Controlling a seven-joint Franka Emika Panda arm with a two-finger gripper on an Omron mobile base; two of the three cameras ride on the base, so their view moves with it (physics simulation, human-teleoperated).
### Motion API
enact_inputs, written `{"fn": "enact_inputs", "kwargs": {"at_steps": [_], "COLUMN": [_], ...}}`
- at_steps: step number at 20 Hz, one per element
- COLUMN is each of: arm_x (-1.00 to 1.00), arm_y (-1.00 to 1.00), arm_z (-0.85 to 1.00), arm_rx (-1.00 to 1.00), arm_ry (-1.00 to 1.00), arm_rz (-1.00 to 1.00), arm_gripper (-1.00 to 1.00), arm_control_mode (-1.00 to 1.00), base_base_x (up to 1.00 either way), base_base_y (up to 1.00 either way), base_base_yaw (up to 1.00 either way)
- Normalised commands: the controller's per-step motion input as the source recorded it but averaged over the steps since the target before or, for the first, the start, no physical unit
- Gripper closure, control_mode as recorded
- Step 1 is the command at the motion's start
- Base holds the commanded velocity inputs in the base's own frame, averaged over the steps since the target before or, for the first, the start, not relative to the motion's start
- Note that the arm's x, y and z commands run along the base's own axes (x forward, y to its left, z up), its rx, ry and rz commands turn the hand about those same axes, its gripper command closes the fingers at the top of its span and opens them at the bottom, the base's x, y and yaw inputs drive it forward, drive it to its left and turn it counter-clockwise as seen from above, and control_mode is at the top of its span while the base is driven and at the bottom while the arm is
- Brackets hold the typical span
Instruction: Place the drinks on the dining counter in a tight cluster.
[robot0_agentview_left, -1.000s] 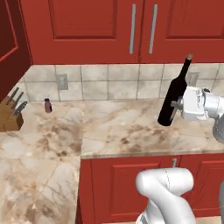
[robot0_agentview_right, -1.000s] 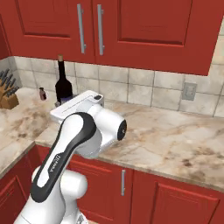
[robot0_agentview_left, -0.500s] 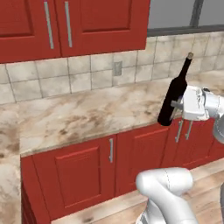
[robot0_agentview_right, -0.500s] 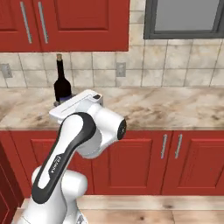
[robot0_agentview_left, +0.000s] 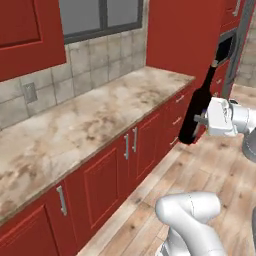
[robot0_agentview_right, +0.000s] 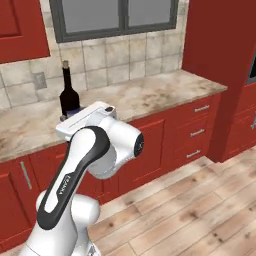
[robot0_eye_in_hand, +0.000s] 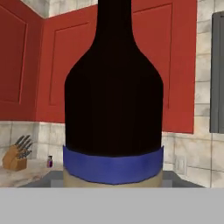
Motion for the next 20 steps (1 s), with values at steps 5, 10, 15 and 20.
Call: {"fn": "enact_inputs", "kwargs": {"at_steps": [5,10,15,20], "arm_x": [0.0,0.0,0.0,0.0], "arm_y": [0.0,0.0,0.0,0.0], "arm_z": [0.0,0.0,0.0,0.0], "arm_rx": [0.0,0.0,0.0,0.0], "arm_ry": [0.0,0.0,0.0,0.0], "arm_rz": [0.0,0.0,0.0,0.0], "arm_gripper": [1.0,1.0,1.0,1.0], "arm_control_mode": [1.0,1.0,1.0,1.0], "base_base_x": [-0.21,-0.17,-0.11,-0.01], "base_base_y": [0.04,0.04,0.03,0.0], "base_base_yaw": [-0.91,-0.92,-0.93,-0.98]}}
